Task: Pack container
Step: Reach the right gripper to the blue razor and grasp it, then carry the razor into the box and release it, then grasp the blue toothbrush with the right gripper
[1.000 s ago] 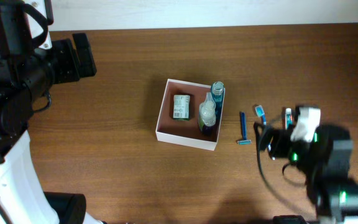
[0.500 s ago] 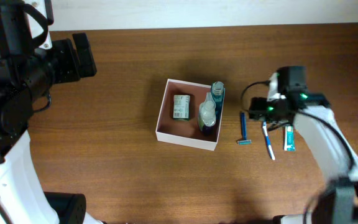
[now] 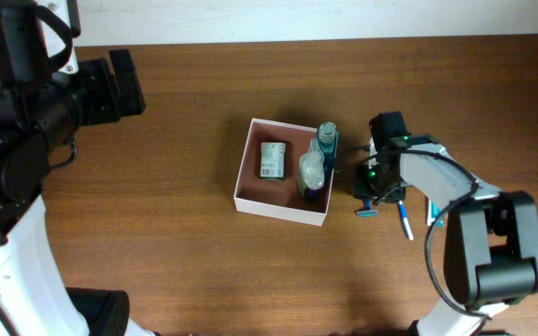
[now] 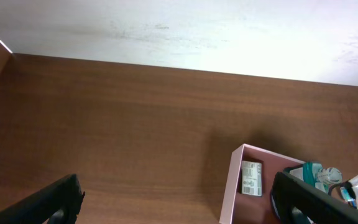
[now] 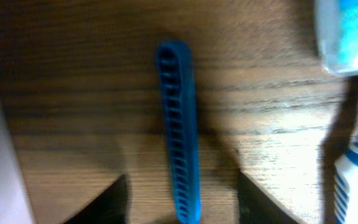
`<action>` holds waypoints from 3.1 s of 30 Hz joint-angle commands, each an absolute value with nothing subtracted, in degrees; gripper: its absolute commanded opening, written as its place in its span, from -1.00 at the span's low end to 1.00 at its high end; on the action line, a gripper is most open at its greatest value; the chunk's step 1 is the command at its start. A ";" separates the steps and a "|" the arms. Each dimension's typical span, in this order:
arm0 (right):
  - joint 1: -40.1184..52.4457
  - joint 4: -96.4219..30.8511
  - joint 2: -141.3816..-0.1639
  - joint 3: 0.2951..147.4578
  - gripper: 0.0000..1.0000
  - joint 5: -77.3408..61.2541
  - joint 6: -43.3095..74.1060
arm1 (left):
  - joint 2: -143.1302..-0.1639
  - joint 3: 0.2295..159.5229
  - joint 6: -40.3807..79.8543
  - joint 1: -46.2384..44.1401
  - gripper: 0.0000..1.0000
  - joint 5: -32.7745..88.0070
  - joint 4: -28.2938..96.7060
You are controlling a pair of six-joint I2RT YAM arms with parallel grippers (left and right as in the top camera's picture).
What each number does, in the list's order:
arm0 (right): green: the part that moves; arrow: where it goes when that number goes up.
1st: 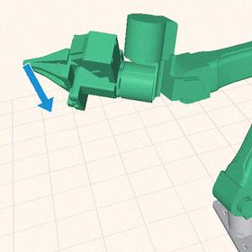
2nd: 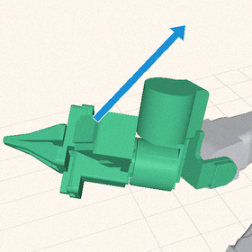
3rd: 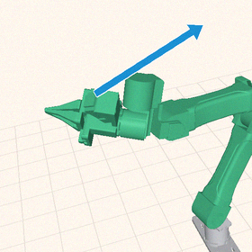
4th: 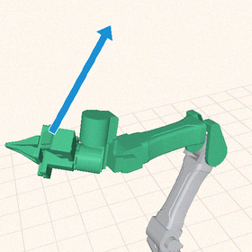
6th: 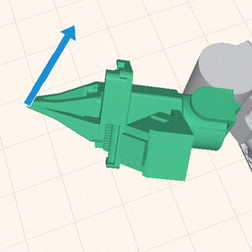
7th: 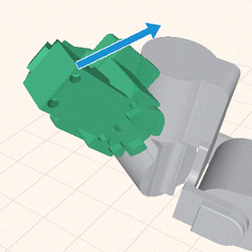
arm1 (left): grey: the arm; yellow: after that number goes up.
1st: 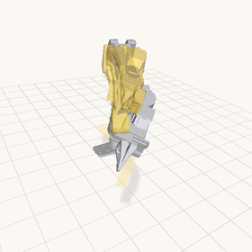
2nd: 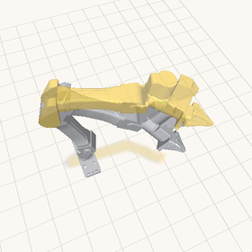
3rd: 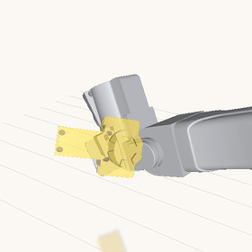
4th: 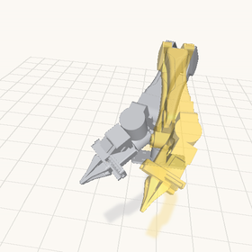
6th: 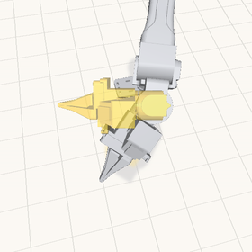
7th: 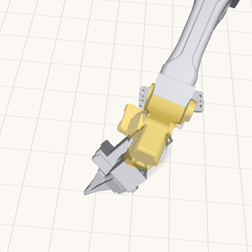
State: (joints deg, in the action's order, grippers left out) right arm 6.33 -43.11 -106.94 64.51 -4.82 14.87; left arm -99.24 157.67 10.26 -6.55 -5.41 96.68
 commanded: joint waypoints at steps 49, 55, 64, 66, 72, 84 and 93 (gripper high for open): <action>35.88 -41.87 -94.76 74.28 -0.26 -0.78 -38.09 | -99.39 157.64 9.72 -6.22 0.99 -5.85 96.68; 34.87 -47.37 -88.53 78.52 0.19 -0.78 -18.57 | -99.39 157.64 9.72 -6.22 0.99 -5.82 96.68; 17.04 -54.48 -79.53 80.05 0.20 -0.14 2.55 | -99.39 157.64 9.72 -6.22 0.99 -5.85 96.68; 11.14 -55.53 -80.25 79.92 0.36 -0.36 6.37 | -99.39 157.67 9.72 -6.22 0.99 -5.85 96.68; 0.80 -56.60 -87.88 78.28 0.40 -2.72 8.25 | -99.39 157.67 9.72 -6.22 0.99 -5.85 96.68; -1.21 -54.13 -113.30 77.73 0.29 -0.51 8.21 | -99.39 157.64 9.72 -6.22 0.99 -5.85 96.68; -1.21 -53.98 -118.45 76.09 -0.24 1.50 8.36 | -99.39 157.67 9.72 -6.22 0.99 -5.85 96.68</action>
